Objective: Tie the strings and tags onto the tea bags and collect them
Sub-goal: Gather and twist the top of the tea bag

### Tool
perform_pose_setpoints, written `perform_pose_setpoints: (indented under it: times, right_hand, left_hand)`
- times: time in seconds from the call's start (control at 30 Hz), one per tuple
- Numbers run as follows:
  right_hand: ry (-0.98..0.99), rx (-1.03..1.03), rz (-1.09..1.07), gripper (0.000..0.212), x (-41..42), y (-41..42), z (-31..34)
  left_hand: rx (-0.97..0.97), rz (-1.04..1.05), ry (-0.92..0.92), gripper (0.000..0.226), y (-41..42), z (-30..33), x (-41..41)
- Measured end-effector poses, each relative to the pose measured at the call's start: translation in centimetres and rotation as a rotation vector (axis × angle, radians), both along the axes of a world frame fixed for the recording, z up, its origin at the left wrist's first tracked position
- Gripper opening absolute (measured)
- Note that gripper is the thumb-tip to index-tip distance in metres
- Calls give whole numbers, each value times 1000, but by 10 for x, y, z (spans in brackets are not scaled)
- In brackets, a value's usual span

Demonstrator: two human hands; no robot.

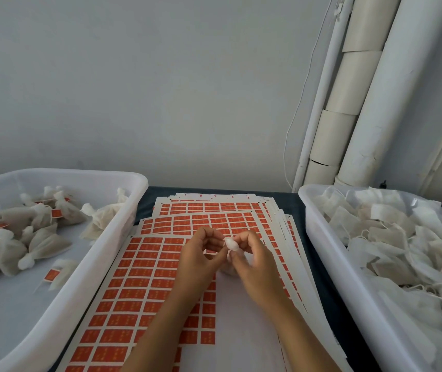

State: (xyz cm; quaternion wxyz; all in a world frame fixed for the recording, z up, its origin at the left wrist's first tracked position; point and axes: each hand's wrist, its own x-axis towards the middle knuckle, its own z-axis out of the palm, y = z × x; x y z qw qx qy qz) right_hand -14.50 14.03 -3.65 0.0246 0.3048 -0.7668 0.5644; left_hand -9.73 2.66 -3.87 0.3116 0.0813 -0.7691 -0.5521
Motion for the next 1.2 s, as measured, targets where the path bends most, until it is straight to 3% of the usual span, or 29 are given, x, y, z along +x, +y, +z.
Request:
perform_pose_setpoints:
  times: [0.2,0.3,0.7,0.83,1.0,1.2]
  right_hand:
    - [-24,-90,65,3,1,2,0]
    - [-50,-113,74,16,-3,4,1]
    - [-32,-87,-8,16,-8,7,-2]
    - [-64,-107,-13,17,-8,7,-2]
    - [-11,-110,-41,23,-7,6,-1]
    - [94,-63,-26,22,-6,7,-2]
  left_hand:
    - [-138,33,11,26,-1,0,0]
    - [-135,23,2,22,-3,0,1]
    - [65,-98,-62,5,0,2,2]
    - [111,-81,-87,6,0,1,2]
    - [254,-221,-127,12,-2,1,4]
    - [254,-209,-133,17,-2,-1,2]
